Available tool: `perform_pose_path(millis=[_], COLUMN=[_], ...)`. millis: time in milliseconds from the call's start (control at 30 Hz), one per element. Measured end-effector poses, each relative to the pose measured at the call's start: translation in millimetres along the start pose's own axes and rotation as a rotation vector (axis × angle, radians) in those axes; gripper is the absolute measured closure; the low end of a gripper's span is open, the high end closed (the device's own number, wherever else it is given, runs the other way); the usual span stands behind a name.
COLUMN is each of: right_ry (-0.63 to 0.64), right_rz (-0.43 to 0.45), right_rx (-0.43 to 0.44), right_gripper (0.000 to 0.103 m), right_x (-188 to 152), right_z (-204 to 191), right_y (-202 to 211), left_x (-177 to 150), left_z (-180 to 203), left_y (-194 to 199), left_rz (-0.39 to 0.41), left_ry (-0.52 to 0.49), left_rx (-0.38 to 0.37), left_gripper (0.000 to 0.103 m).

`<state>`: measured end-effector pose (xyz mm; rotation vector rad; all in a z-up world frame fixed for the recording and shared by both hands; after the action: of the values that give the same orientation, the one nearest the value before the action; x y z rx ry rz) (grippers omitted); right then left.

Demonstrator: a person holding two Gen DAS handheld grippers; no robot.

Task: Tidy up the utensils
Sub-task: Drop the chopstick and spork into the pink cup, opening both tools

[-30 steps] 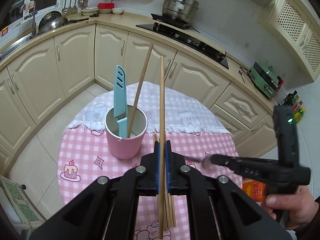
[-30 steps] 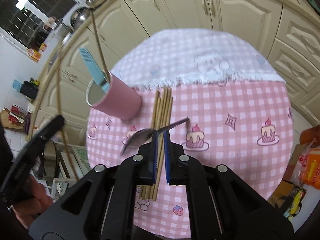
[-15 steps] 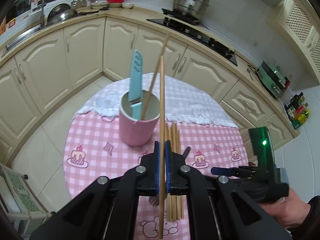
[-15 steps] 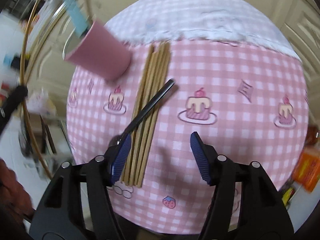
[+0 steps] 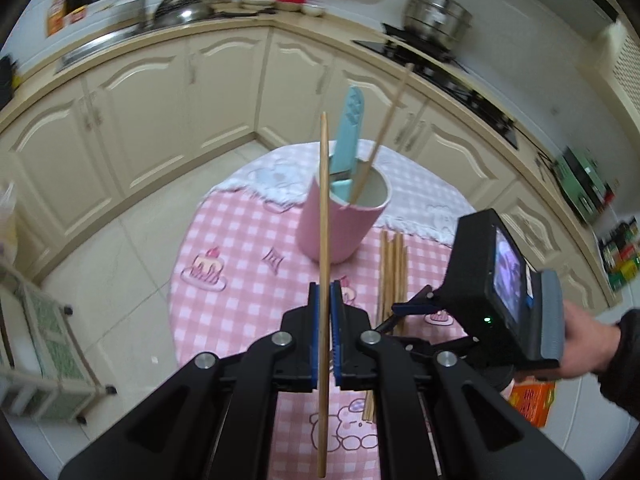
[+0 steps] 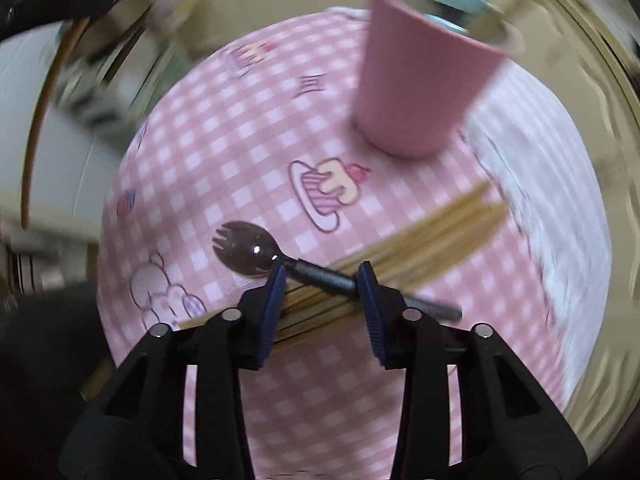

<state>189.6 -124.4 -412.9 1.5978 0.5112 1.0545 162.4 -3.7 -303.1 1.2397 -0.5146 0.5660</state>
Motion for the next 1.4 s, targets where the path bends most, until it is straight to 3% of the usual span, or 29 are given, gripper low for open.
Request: perform_pose_path(millis=[133, 433, 500, 533, 567, 667, 900, 1100, 1200, 1400], right_ry=[0.135, 0.185, 0.165, 0.157, 0.14, 0.087, -0.232, -0.473, -0.557, -0.709], right_rz=[-0.044, -0.076, -0.074, -0.072, -0.073, -0.052, 0.105, 0.324, 0.456, 0.723], right_rx=[0.054, 0.148, 0.154, 0.144, 0.149, 0.161, 0.258, 0.321, 0.292, 0.128], right_gripper=[0.067, 0.07, 0.076, 0.088, 0.091, 0.092, 0.092, 0.092, 0.092, 0.092], right_x=[0.6, 14.9, 20.5, 23.8, 30.4, 39.9, 36.7, 43.2, 53.9, 74.1], right_z=[-6.6, -12.5, -10.9, -9.7, -7.5, 2.2, 35.6, 43.1, 50.6, 80.5], right_y=[-12.9, -31.4, -33.6, -35.0, -36.9, -31.6, 14.6, 78.9, 118.1, 181.8], left_x=[-12.8, -33.8, -36.8, -37.6, -38.0, -38.3, -23.9, 10.3, 39.4, 104.5], left_z=[-1.7, -5.8, -6.8, -7.3, -7.9, -9.1, -13.2, -13.0, -9.4, 6.3], left_y=[2.5, 15.3, 16.9, 17.1, 17.2, 19.2, 25.5, 33.4, 35.9, 24.1], left_rz=[0.001, 0.009, 0.008, 0.006, 0.004, 0.003, 0.024, 0.087, 0.139, 0.261], left_ry=[0.041, 0.113, 0.122, 0.125, 0.128, 0.131, 0.117, 0.094, 0.072, 0.002], left_rx=[0.04, 0.112, 0.122, 0.125, 0.128, 0.133, 0.118, 0.055, 0.003, -0.093], left_gripper=[0.099, 0.099, 0.099, 0.099, 0.099, 0.099, 0.099, 0.099, 0.099, 0.098])
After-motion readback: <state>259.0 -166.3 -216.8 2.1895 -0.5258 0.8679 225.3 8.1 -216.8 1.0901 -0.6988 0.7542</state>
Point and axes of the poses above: each gripper's, at about its wrist camera, not at the fingertips, and y roughly against the way its jaws point, z to its right, x to its top, the point moved 3 cm from there along -y, roughly the way its jaws point, and after that the axes turned 8 degrees about z, right-handed, at the moved point
